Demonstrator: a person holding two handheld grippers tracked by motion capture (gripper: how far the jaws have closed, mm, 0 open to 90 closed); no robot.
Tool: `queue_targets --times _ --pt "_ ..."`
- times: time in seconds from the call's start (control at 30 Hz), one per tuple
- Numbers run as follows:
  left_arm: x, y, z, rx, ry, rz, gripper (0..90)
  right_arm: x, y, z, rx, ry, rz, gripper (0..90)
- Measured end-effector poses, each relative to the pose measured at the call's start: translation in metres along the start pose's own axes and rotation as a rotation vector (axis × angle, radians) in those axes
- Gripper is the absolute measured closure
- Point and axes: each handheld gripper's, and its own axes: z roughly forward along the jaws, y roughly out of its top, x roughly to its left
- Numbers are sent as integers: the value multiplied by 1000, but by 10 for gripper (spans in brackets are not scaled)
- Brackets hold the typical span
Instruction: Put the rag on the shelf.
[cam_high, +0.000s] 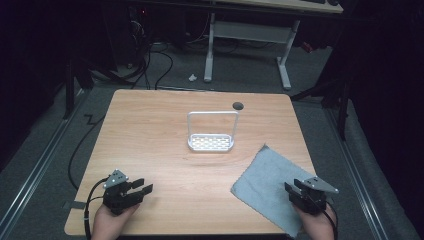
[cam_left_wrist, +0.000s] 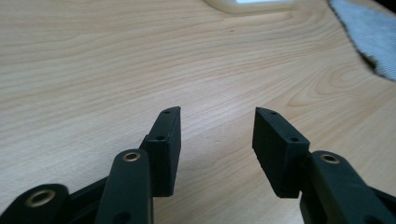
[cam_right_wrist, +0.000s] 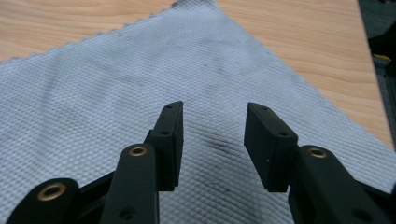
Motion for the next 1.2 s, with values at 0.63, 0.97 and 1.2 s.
queue_targets --times 0.63,0.97,1.2 --pt "-7 1 -7 -67 42 80 559 10 -1 -8 0 105 -64 900" --pt "-3 1 -11 -73 41 50 488 20 -5 -5 69 161 -112 900" --pt "-3 -1 -12 -87 46 62 484 31 -7 4 105 182 -148 900"
